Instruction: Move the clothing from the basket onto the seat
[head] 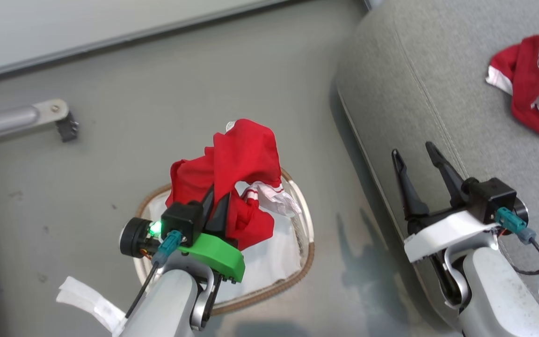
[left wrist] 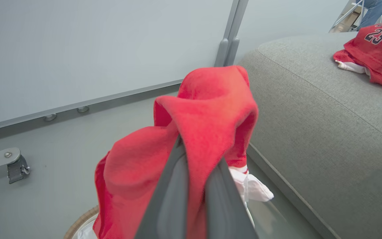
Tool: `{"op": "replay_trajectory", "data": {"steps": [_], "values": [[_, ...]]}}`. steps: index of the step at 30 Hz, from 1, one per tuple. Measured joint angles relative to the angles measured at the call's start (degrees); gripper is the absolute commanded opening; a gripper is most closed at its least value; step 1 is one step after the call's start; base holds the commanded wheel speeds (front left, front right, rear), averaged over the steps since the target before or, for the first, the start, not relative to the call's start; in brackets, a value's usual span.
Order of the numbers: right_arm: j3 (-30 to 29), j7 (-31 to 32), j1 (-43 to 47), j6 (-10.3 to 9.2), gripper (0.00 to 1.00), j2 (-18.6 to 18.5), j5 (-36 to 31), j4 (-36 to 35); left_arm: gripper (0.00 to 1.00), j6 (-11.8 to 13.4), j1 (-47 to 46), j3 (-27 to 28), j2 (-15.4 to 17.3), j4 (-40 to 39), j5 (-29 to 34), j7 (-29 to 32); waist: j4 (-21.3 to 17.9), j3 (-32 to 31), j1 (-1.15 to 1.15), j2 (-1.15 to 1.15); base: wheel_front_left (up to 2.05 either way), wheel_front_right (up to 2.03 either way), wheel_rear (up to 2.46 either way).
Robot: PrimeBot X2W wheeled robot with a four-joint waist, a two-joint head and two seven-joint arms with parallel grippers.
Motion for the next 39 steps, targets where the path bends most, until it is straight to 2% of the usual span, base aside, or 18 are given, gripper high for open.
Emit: {"op": "replay_trajectory", "data": {"steps": [15, 26, 31, 39], "values": [[0.74, -0.01, 6.79, 0.0, 1.0, 0.98, -0.46, 3.33, 0.0, -0.92, 1.49, 6.41, 0.0, -11.66, 0.41, 0.0, 6.38, -12.31, 0.0, 0.0, 0.0, 0.0, 0.0], [3.53, -0.01, 10.51, 0.0, 1.0, 1.57, -0.56, 5.99, 0.0, -1.35, 0.49, 8.43, 0.0, -14.11, -0.42, 0.0, 8.44, -18.29, 0.0, 0.0, 0.0, 0.0, 0.0], [8.18, -0.01, 11.48, 0.0, 1.0, 1.2, -1.99, 6.25, 0.0, -1.42, 0.09, 8.2, 0.0, -14.81, -0.57, 0.0, 9.15, -19.07, 0.0, 0.0, 0.0, 0.0, 0.0], [21.42, -0.01, 7.36, 0.01, 1.0, 0.13, -2.92, 4.57, 0.0, -0.92, -0.16, 6.24, 0.0, -15.15, -1.4, 0.0, 10.24, -18.15, 0.0, 0.0, 0.0, 0.0, 0.0]]}}
